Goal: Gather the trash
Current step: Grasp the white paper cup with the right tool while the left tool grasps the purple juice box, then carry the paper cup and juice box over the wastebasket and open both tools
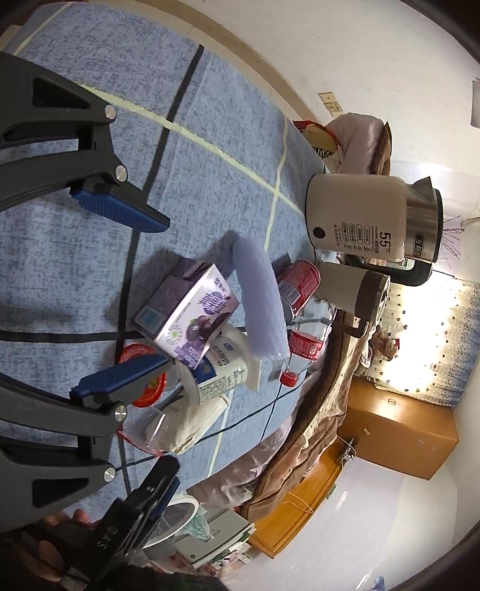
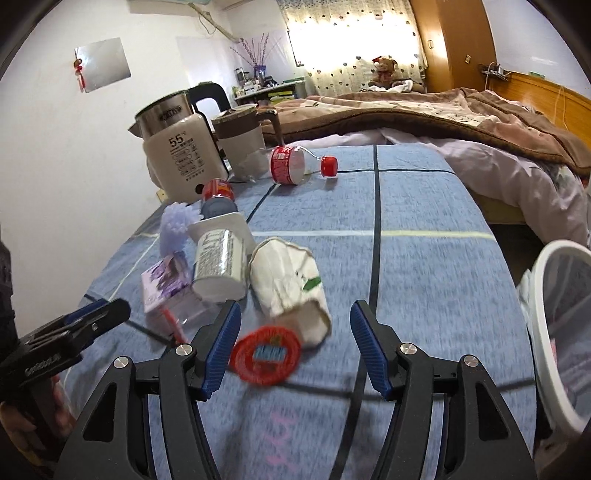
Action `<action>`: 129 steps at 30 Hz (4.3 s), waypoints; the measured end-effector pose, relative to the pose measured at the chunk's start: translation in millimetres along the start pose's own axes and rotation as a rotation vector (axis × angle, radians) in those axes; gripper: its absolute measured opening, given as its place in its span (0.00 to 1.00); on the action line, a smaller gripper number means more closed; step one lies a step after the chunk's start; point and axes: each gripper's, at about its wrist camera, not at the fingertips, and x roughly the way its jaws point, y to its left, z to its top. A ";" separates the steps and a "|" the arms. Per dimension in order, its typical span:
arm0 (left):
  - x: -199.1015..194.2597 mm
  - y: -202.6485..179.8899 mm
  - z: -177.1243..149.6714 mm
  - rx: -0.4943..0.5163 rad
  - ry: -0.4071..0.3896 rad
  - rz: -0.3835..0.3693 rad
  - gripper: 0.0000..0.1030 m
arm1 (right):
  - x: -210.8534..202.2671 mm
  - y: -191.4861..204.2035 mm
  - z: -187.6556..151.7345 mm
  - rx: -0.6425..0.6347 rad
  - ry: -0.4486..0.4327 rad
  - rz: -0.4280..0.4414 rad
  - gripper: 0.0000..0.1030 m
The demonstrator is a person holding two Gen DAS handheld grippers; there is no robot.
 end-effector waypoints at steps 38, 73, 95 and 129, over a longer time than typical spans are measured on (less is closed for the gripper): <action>20.1 35.4 11.5 -0.054 0.098 0.088 0.72 | 28.1 -28.0 17.3 0.064 0.048 -0.021 0.30; 45.8 6.2 29.9 -0.036 0.065 0.070 0.58 | 17.1 -39.6 12.6 0.112 0.015 -0.028 0.30; 4.8 -78.0 27.8 0.128 -0.021 -0.042 0.58 | -44.8 -64.3 7.3 0.152 -0.091 -0.078 0.30; 9.1 -274.0 -3.0 0.435 -0.015 -0.332 0.58 | -154.6 -190.8 -31.9 0.358 -0.214 -0.323 0.30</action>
